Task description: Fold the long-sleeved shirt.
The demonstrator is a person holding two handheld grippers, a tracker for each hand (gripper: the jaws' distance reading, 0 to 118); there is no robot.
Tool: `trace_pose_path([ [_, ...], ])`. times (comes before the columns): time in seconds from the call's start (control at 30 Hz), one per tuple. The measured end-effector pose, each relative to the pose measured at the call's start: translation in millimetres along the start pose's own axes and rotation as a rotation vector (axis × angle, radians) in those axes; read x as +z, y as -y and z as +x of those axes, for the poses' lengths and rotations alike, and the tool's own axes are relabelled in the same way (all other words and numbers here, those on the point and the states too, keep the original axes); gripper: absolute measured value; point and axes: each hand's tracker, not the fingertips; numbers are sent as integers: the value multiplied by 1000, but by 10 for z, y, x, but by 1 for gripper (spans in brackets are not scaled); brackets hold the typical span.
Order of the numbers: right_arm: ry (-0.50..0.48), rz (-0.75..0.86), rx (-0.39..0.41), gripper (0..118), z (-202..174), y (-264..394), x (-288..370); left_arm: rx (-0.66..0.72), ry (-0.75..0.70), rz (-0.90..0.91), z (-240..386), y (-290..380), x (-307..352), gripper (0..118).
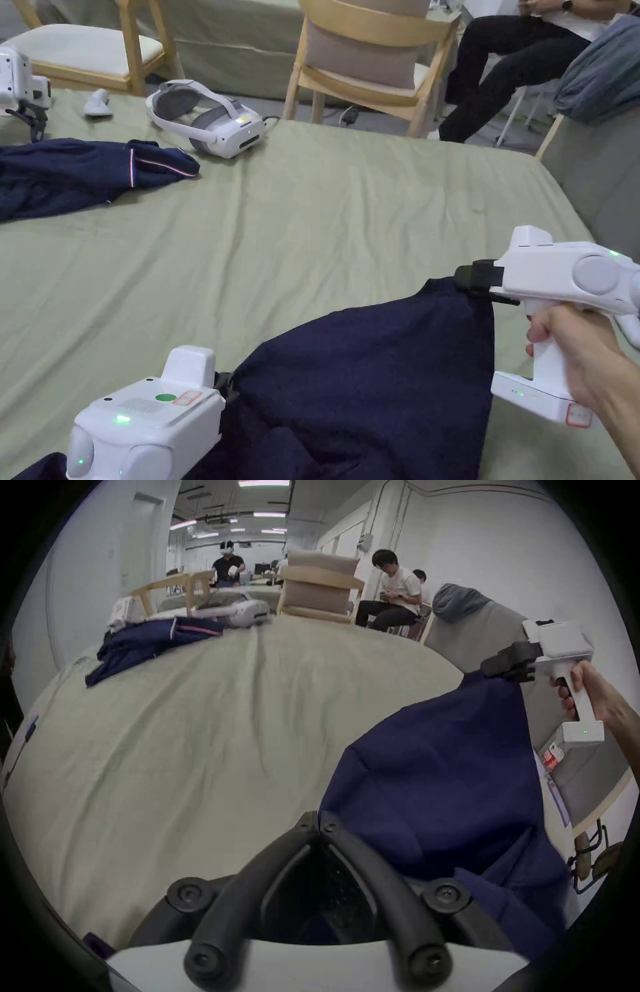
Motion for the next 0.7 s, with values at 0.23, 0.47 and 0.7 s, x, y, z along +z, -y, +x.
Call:
trace_pose_path([
  [0.23,-50,215,120,3,-321,60,1026,60,11,124,-12,-135,626,2],
  [0.47,-106,410,167,3,-597,157,2011,40,-7,366,21,-567,1558,2],
  [0.7,-139,612,197,3,-992,-191,2869,-6,-16,629,67,-1498,2566,2],
])
